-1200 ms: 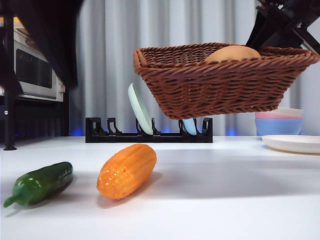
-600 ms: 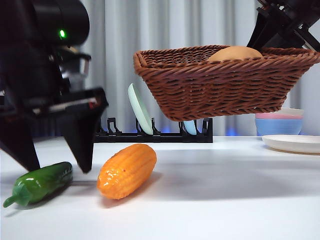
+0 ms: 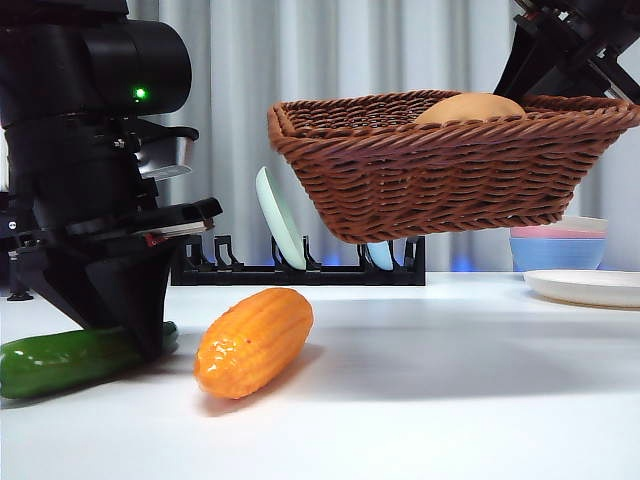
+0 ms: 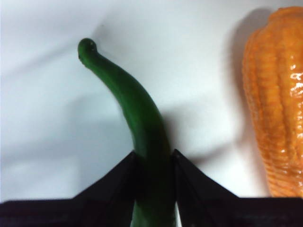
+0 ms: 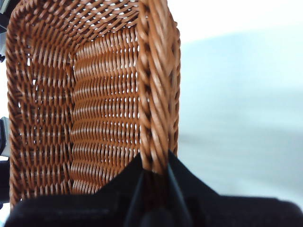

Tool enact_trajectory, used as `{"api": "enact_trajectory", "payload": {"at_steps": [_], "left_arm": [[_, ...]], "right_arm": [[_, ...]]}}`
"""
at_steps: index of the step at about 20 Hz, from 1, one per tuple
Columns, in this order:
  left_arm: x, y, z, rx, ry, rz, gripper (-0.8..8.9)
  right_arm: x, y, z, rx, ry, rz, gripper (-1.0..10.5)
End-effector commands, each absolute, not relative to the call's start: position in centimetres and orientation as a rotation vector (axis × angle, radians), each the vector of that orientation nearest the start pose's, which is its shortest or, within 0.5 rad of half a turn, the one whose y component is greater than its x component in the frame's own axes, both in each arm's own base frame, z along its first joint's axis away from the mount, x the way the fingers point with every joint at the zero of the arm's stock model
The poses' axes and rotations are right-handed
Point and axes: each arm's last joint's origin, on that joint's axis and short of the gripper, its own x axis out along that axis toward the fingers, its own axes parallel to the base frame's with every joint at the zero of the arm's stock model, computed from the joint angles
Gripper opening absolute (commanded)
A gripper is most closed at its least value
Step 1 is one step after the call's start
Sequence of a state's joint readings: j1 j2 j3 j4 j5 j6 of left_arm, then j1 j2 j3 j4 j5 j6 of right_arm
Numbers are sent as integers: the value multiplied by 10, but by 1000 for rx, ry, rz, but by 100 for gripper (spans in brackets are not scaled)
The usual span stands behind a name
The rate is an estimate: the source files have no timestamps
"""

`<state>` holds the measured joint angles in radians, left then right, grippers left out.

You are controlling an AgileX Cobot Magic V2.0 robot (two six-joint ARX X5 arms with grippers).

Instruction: Pick up the basket,pick up the corn from the table,pick up the potato from the table,pick up the cucumber from the table,put all items into the basket

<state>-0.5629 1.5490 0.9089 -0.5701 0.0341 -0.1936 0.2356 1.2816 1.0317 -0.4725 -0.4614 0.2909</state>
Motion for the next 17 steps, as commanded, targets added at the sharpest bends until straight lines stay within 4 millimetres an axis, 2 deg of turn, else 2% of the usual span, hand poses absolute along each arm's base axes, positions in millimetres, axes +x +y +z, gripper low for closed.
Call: {"api": "enact_trajectory", "payload": {"at_steps": [1, 4, 6, 8, 11, 14, 17], "left_arm": [[233, -147, 182, 196, 1227, -425, -9], [214, -135, 222, 183, 1135, -444, -9], [196, -124, 266, 120, 986, -468, -9], [178, -115, 313, -21, 794, -518, -9], [159, -118, 367, -166, 518, -711, -9], [161, -137, 389, -208, 365, -821, -9], [174, -166, 381, -212, 351, -882, -9]], "right_arm": [[257, 75, 295, 353, 805, 568, -15], [257, 75, 295, 351, 804, 565, -15], [257, 75, 295, 351, 802, 565, -15], [257, 76, 296, 351, 798, 567, -15], [257, 76, 295, 351, 798, 567, -15], [257, 77, 295, 350, 800, 571, -15], [256, 81, 295, 345, 803, 584, -15]]}}
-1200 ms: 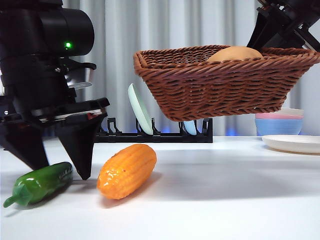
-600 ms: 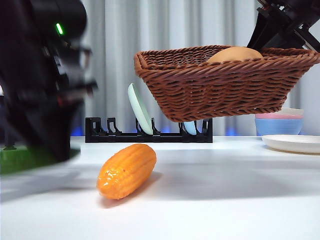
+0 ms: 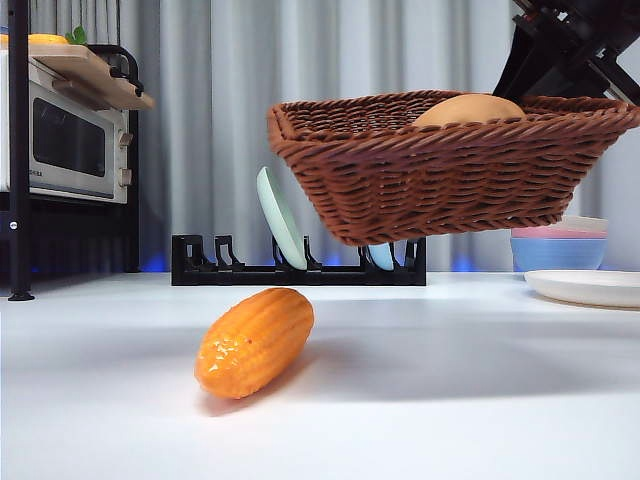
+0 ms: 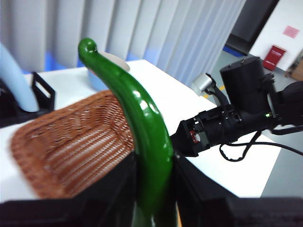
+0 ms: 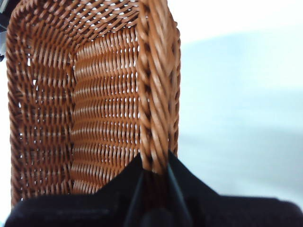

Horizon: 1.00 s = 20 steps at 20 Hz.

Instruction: Pick up the basket,pick up the corn from the table,pick up the potato from the table,pick up the cucumber from the table,put all items into the basket

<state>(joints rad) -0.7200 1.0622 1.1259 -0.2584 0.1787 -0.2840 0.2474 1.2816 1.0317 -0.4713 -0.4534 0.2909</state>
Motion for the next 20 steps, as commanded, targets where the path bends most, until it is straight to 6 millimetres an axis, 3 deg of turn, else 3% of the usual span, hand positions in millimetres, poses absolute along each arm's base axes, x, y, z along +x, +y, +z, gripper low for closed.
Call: {"api": "enact_trajectory", "payload": {"at_steps": [1, 5, 8, 9, 10, 11, 12, 13, 17, 20], "left_arm": [[180, -178, 374, -206, 365, -895, -9], [203, -213, 340, -163, 460, -884, -9], [211, -222, 320, -115, 541, -821, 7], [213, -224, 314, -101, 568, -815, 46], [214, -225, 310, -93, 591, -810, 158], [214, -225, 307, -85, 610, -805, 335], [214, -225, 305, -81, 621, -801, 493], [214, -225, 305, -81, 621, -801, 543], [214, -225, 311, -93, 598, -815, 542], [205, -217, 338, -101, 595, -843, 538]], "right_arm": [[255, 82, 295, 344, 805, 587, -15], [253, 89, 295, 335, 812, 614, -15], [251, 92, 295, 330, 823, 624, -15], [251, 93, 295, 329, 826, 626, -15], [250, 94, 294, 327, 831, 628, -15], [250, 94, 294, 326, 834, 631, -15], [249, 95, 294, 324, 839, 633, -15], [249, 96, 294, 324, 841, 634, -15], [249, 95, 293, 325, 845, 633, -15], [248, 95, 293, 325, 855, 630, -15]]}}
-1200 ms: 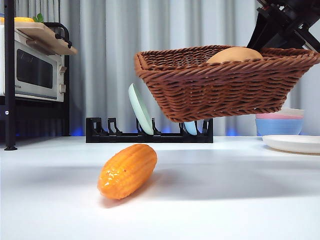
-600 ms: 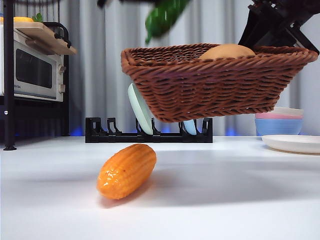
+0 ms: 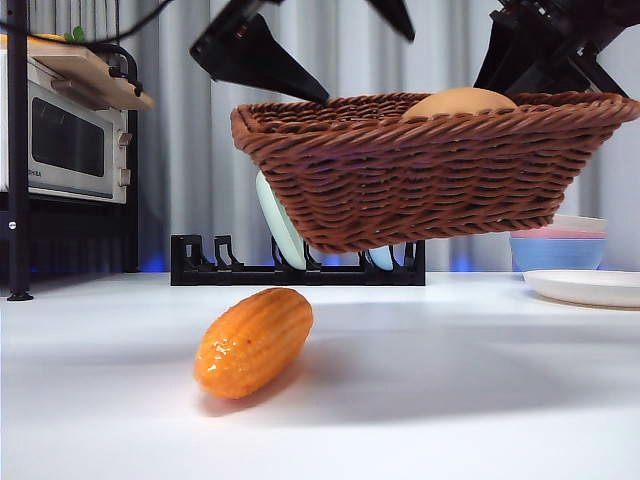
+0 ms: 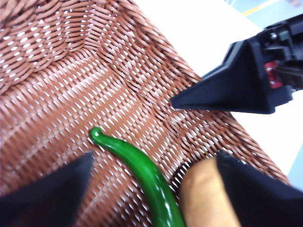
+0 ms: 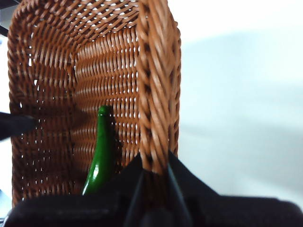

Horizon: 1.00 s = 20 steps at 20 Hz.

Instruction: Pick up the basket,pick up the corn from the table,pick up the potato from the table,pick up the cucumber from the table,put all items into the basket

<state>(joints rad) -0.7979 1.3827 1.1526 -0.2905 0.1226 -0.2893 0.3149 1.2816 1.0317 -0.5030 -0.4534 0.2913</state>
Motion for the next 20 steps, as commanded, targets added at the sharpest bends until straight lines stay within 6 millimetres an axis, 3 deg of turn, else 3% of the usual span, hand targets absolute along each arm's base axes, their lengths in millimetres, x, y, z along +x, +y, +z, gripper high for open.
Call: {"api": "enact_trajectory", "payload": {"at_steps": [1, 5, 7, 9, 12, 14, 20], "left_arm": [[199, -212, 353, -95, 593, -851, 534], [163, -181, 408, 1, 569, -882, 534], [145, -161, 418, 22, 615, -873, 534], [132, -146, 416, 53, 691, -849, 534], [123, -138, 401, 158, 843, -739, 534], [122, -142, 384, 181, 888, -679, 534], [138, -163, 304, 169, 937, -551, 534]], "right_arm": [[248, 95, 293, 325, 855, 630, -15], [249, 94, 293, 324, 845, 626, -15], [251, 95, 296, 324, 811, 633, -15], [254, 94, 299, 332, 774, 635, -15], [259, 89, 303, 356, 724, 621, -15], [262, 83, 305, 386, 691, 599, -15], [270, 59, 309, 454, 648, 512, -15]]}}
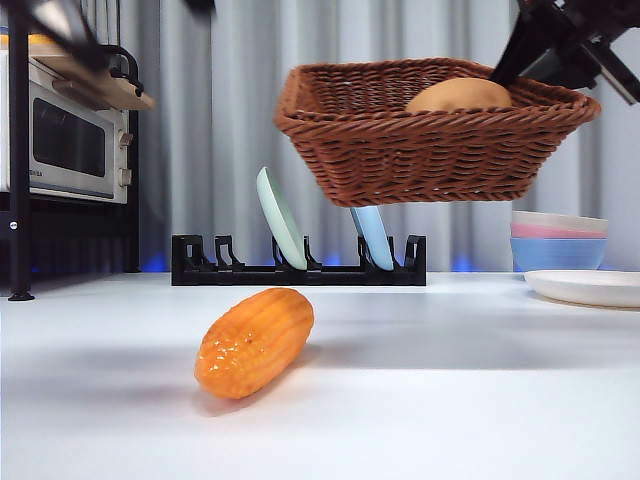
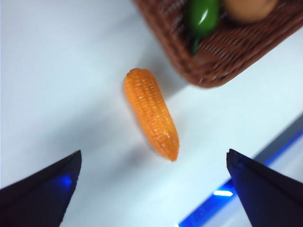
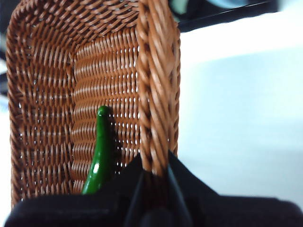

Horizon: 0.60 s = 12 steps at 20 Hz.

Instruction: Pick up the basket,pick up the corn from the table,pick up the potato from the table,pick up the cucumber from the table,put all items into the basket

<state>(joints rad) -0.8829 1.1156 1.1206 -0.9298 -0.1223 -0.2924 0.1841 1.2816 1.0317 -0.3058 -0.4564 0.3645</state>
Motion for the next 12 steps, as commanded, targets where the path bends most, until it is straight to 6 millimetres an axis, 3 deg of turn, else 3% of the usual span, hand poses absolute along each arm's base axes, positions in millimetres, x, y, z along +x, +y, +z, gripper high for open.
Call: {"api": "enact_trajectory", "payload": {"at_steps": [1, 3, 8, 12], "left_arm": [[142, -167, 289, 162, 943, -542, 534], [150, -177, 265, 167, 953, -536, 534], [178, -206, 228, 194, 971, -533, 533], [198, -214, 198, 196, 1039, -506, 533]], "right_arm": [[271, 55, 309, 460, 643, 500, -15], [271, 48, 310, 467, 633, 477, -15], [270, 40, 314, 477, 613, 452, -15], [265, 39, 317, 475, 604, 452, -15]]}}
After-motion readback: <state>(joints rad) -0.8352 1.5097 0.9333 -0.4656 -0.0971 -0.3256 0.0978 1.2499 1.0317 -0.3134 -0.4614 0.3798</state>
